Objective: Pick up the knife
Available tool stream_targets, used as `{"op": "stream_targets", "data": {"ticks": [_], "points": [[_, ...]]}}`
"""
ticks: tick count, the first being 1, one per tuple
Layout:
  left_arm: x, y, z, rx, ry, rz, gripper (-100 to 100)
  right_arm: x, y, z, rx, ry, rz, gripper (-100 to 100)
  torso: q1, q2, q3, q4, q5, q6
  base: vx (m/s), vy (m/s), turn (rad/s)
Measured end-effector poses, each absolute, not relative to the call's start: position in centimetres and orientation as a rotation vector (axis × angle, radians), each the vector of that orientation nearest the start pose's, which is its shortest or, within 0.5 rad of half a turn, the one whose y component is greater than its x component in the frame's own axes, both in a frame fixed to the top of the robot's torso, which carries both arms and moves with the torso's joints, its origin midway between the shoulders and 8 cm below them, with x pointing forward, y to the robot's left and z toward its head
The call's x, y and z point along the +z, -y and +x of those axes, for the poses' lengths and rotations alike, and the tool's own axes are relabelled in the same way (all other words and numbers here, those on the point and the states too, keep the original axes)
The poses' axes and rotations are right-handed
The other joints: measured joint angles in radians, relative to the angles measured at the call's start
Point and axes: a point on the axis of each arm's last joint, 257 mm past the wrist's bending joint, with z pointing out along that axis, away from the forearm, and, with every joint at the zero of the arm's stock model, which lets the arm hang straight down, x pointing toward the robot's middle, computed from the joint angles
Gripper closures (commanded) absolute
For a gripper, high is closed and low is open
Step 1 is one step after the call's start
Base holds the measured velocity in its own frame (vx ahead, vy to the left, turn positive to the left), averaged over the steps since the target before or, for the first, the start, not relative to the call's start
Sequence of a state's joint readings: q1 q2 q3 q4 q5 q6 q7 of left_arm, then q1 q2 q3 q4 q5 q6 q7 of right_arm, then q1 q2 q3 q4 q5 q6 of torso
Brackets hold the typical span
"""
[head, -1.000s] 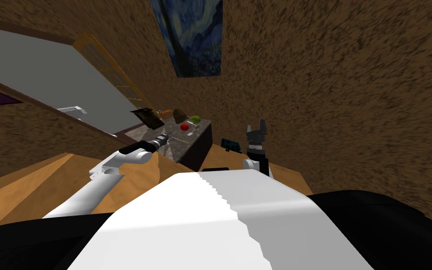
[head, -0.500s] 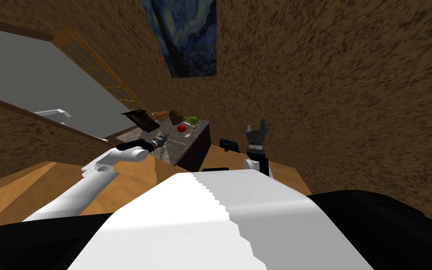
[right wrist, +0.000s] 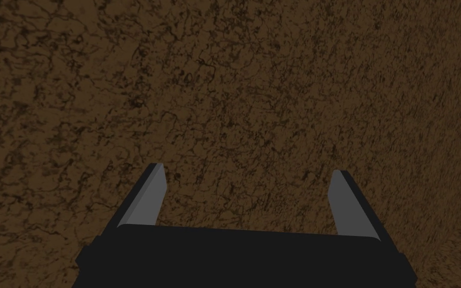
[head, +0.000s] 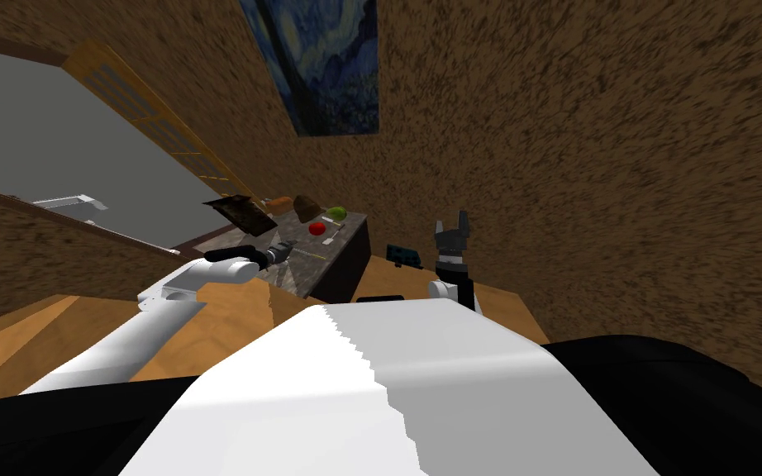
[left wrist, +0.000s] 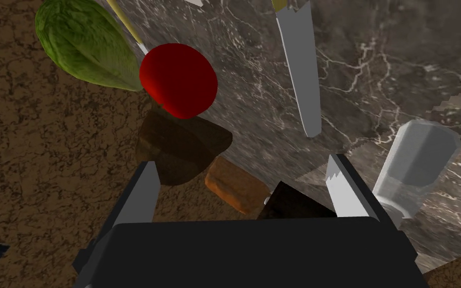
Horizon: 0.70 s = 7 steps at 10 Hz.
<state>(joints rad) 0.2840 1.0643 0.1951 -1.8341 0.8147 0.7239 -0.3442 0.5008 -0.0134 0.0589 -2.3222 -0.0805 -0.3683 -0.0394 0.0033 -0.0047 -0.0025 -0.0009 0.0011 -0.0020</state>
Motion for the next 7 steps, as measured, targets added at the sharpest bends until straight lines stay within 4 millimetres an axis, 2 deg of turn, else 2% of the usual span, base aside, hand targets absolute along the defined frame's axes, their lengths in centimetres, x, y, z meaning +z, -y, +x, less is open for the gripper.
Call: {"op": "stream_targets", "data": {"ticks": [4,7], "points": [[-22.7,-52.9,41.4,-0.307,-2.019,-1.217,-100,1.6,26.7,35.9,1.431,-0.631,0.796,0,0.0,-0.001,-0.001,0.0,0.0,0.001,0.044,0.005,-0.046],[-24.1,-53.8,39.8,-0.25,-2.083,-1.281,-100,1.6,26.7,35.9,1.431,-0.631,0.796,0,0.0,-0.003,-0.002,-0.001,0.0,0.0,0.074,0.009,-0.043]]}}
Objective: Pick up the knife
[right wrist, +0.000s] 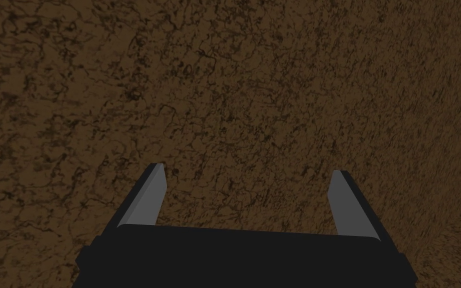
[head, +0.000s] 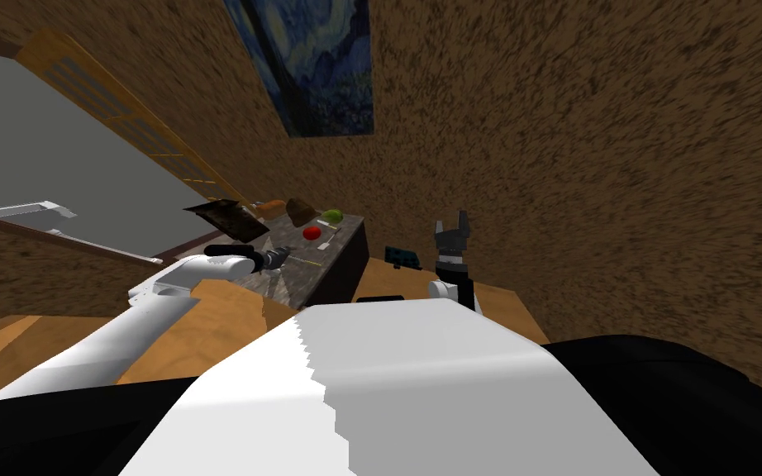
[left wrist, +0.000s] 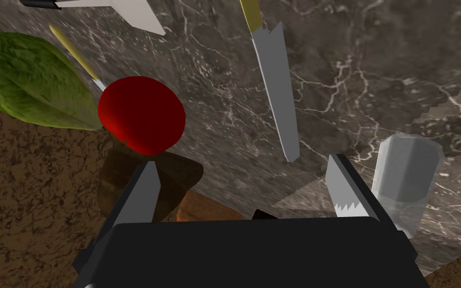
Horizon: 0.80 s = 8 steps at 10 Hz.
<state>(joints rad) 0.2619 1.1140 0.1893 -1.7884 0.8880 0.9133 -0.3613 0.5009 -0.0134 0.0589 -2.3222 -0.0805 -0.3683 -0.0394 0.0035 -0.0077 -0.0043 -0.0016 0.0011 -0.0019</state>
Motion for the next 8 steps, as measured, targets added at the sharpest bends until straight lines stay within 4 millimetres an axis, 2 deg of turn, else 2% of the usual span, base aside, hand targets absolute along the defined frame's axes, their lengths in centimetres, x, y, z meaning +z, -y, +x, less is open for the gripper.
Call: {"op": "stream_targets", "data": {"ticks": [8], "points": [[-27.4,-54.6,34.7,-0.123,-2.24,-1.452,-100,1.6,26.7,35.9,1.431,-0.631,0.796,0,-0.001,-0.001,-0.001,0.0,0.0,0.0,0.072,0.006,-0.011]]}}
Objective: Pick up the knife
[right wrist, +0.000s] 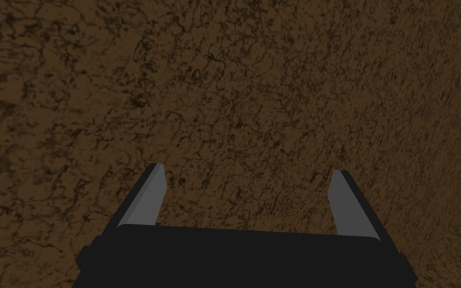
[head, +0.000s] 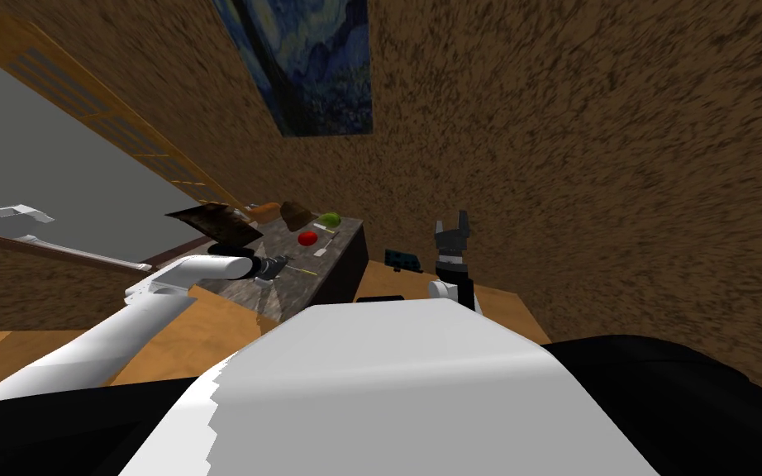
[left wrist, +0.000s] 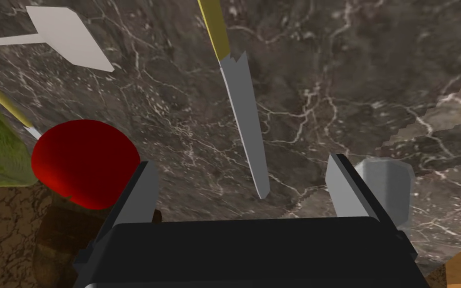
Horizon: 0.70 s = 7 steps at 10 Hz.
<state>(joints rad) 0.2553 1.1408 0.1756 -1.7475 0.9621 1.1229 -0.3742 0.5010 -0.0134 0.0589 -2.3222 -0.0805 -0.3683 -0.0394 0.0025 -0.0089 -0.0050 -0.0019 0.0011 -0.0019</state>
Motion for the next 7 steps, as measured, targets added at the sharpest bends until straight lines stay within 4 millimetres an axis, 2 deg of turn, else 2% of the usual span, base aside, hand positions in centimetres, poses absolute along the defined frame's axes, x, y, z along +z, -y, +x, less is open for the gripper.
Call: {"op": "stream_targets", "data": {"ticks": [7], "points": [[-30.2,-53.8,29.9,-0.032,-2.376,-1.613,-100,1.6,26.7,35.9,1.431,-0.631,0.796,0,0.001,-0.002,-0.001,0.0,0.0,0.0,0.095,0.012,0.021]]}}
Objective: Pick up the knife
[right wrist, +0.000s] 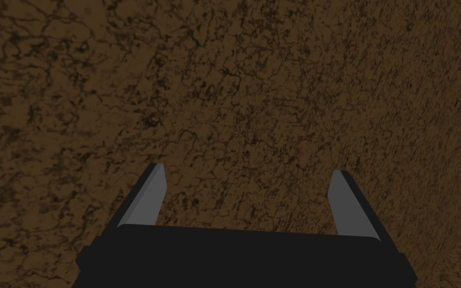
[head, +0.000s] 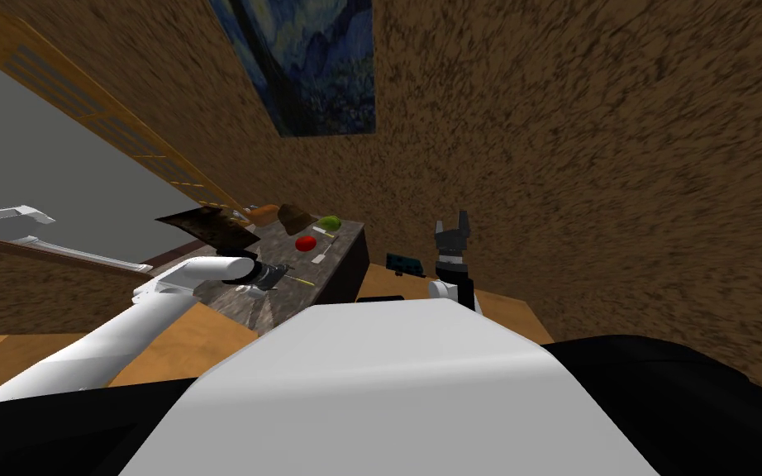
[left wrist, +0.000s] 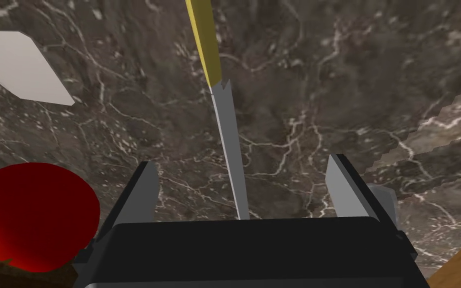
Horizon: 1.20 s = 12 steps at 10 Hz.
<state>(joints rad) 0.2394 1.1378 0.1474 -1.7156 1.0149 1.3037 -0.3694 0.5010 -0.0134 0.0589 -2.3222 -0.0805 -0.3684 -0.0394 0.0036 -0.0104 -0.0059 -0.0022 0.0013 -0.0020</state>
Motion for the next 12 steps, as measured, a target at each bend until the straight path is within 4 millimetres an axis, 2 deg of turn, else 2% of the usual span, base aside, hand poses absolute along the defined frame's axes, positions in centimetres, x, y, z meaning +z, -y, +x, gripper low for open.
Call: {"op": "stream_targets", "data": {"ticks": [5,6,7,12], "points": [[-32.1,-52.5,26.3,0.016,-2.469,-1.725,-100,1.6,26.7,35.9,1.431,-0.631,0.796,0,-0.001,0.0,0.0,0.0,0.0,0.0,0.098,-0.004,0.042],[-32.1,-52.5,26.1,0.019,-2.472,-1.729,0,1.7,26.7,35.9,1.431,-0.631,0.796,0,-0.001,0.003,0.002,0.001,0.0,0.0,0.009,-0.001,-0.003],[-32.1,-52.5,26.2,0.018,-2.471,-1.728,-100,1.7,26.7,35.9,1.431,-0.631,0.796,0,-0.001,0.006,0.003,0.001,0.0,0.0,0.015,-0.043,0.031],[-32.9,-54.7,26.0,0.015,-2.476,-1.714,-100,1.7,26.7,35.9,1.431,-0.631,0.796,0,-0.004,0.006,0.004,0.001,-0.001,0.0,0.023,-0.051,0.025]]}}
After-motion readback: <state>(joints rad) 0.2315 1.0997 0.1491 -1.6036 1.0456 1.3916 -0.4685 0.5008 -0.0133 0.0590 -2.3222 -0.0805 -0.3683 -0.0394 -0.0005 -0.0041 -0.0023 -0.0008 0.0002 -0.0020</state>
